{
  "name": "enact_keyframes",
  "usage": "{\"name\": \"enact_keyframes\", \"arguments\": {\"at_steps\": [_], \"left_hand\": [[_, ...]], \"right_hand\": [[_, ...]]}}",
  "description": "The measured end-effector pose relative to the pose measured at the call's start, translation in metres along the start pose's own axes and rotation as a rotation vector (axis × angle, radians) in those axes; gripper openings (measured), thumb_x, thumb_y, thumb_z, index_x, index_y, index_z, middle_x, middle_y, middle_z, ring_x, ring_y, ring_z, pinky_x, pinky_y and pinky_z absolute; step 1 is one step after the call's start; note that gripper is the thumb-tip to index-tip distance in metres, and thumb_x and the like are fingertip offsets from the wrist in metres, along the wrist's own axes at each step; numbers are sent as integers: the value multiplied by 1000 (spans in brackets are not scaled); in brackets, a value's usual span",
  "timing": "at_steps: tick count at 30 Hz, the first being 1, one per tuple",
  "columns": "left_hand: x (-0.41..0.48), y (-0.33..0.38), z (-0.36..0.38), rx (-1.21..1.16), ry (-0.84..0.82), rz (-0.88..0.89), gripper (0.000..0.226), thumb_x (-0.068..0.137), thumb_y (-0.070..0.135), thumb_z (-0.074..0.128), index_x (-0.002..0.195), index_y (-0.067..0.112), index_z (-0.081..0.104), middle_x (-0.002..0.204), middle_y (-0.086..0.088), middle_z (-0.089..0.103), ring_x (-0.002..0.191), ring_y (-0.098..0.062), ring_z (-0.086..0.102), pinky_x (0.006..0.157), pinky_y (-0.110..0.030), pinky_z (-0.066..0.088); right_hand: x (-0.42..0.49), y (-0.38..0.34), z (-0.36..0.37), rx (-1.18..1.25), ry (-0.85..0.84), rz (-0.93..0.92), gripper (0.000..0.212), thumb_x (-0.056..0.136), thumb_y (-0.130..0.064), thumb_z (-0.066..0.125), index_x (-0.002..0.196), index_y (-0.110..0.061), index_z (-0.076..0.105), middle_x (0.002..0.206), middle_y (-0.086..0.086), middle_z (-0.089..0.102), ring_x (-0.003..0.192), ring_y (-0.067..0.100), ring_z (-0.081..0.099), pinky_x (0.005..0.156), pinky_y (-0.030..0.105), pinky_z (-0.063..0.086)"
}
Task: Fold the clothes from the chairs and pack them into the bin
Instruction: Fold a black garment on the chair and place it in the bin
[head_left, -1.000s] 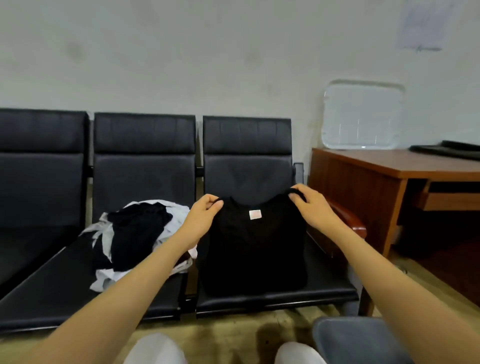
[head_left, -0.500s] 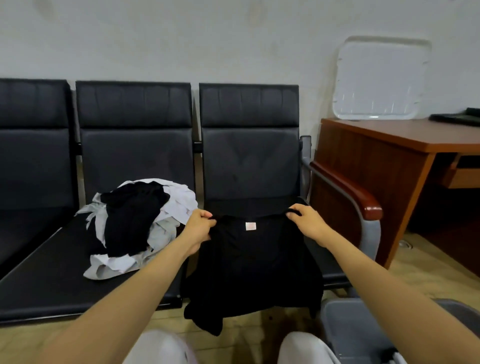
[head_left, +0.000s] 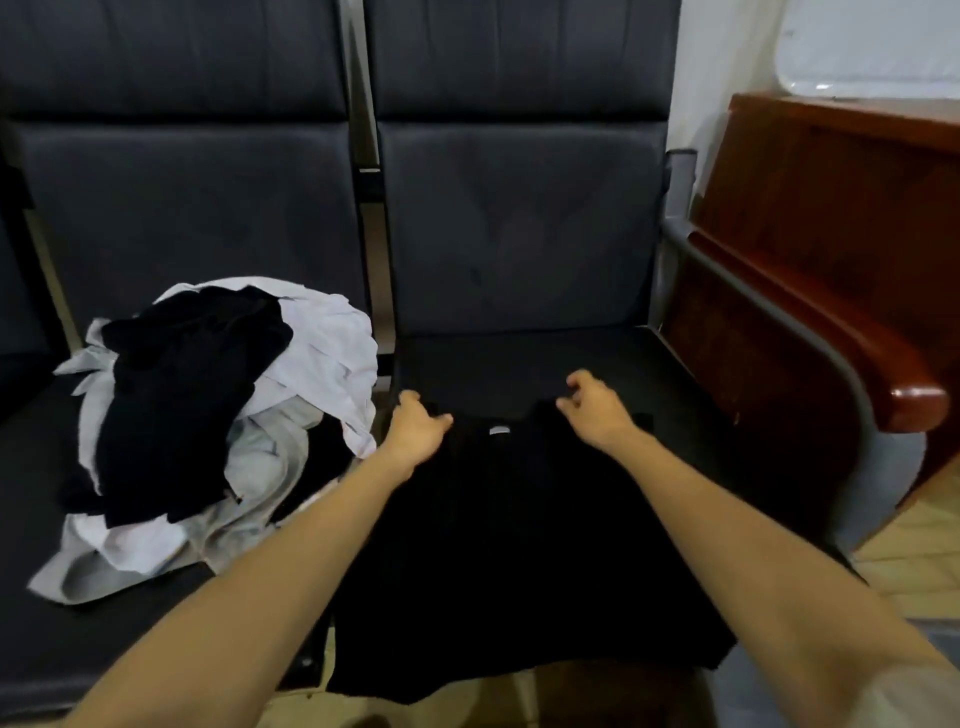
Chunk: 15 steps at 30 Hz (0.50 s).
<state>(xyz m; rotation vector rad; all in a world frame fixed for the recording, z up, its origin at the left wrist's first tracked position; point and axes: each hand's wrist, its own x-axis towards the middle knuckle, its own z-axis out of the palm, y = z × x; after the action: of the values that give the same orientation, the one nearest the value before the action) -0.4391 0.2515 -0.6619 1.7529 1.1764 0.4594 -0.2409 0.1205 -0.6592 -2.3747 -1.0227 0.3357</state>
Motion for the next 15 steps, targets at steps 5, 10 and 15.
{"name": "enact_keyframes", "arguments": {"at_steps": [5, 10, 15], "left_hand": [[-15, -34, 17, 247, 14, 245, 64, 90, 14, 65, 142, 4, 31, 144, -17, 29, 128, -30, 44, 108, -34, 37], [-52, -26, 8, 281, 59, 358, 55, 91, 15, 63, 139, 5, 38, 141, -13, 32, 126, -26, 44, 107, -29, 35], [-116, -35, 2, 713, -116, 327, 61, 93, 49, 51, 141, 14, 38, 144, -8, 35, 133, -26, 33, 109, -37, 33]], "right_hand": [[-19, 34, 38, -73, 131, -80, 46, 100, -33, 44, 140, -11, 40, 140, 11, 43, 130, 28, 39, 107, 37, 31], [-39, 31, 6, 195, 58, -49, 54, 98, -31, 51, 146, -14, 32, 147, 8, 33, 139, 24, 25, 111, 34, 27], [-103, 38, -9, -73, 97, -206, 38, 98, -27, 50, 133, -13, 49, 136, 6, 44, 131, 25, 35, 104, 36, 36]]}}
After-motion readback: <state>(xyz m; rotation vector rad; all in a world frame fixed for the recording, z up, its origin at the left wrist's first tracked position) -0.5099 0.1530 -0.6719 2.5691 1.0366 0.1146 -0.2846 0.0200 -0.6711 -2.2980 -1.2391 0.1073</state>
